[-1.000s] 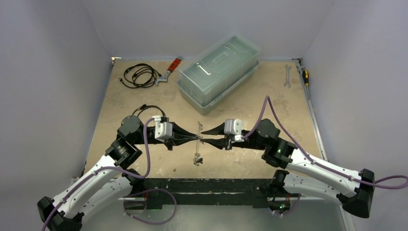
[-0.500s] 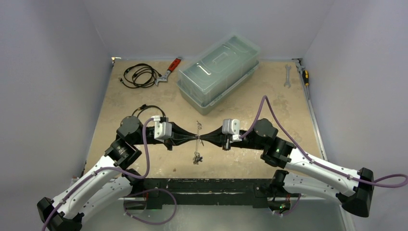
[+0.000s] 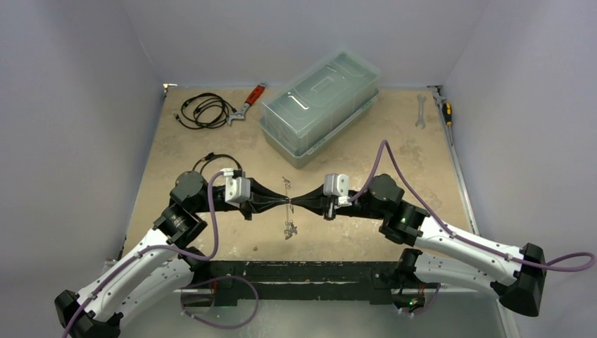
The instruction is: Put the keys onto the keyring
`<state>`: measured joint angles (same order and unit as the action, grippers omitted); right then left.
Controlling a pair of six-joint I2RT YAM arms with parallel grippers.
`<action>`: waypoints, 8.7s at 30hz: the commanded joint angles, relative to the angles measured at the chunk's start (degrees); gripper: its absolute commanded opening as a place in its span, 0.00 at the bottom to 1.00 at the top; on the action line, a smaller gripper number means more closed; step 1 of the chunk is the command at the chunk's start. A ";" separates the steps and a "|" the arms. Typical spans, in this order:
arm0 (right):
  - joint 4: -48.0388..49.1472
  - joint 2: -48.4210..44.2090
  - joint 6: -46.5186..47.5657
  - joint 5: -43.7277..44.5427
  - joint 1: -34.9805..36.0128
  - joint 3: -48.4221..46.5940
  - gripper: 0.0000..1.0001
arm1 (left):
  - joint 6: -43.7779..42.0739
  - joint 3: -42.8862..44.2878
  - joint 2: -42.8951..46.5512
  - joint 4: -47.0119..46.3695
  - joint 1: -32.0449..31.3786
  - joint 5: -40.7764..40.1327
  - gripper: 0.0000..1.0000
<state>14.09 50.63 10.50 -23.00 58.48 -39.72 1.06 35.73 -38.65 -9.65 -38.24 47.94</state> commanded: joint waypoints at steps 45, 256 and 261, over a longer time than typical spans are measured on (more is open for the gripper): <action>-0.06 -0.46 -0.66 2.76 -0.12 1.26 0.31 | 1.06 0.53 0.16 -4.15 0.99 0.08 0.00; -11.71 3.38 2.75 2.65 0.58 -5.95 0.25 | -21.64 17.84 -12.15 31.61 -5.75 -3.55 0.00; -8.12 -0.30 1.50 1.81 0.58 -3.84 0.38 | -20.09 15.41 -9.85 28.06 -5.71 -3.21 0.00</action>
<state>0.86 53.80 12.93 -20.49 58.85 -44.23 -20.78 52.25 -50.46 24.88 -43.66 43.51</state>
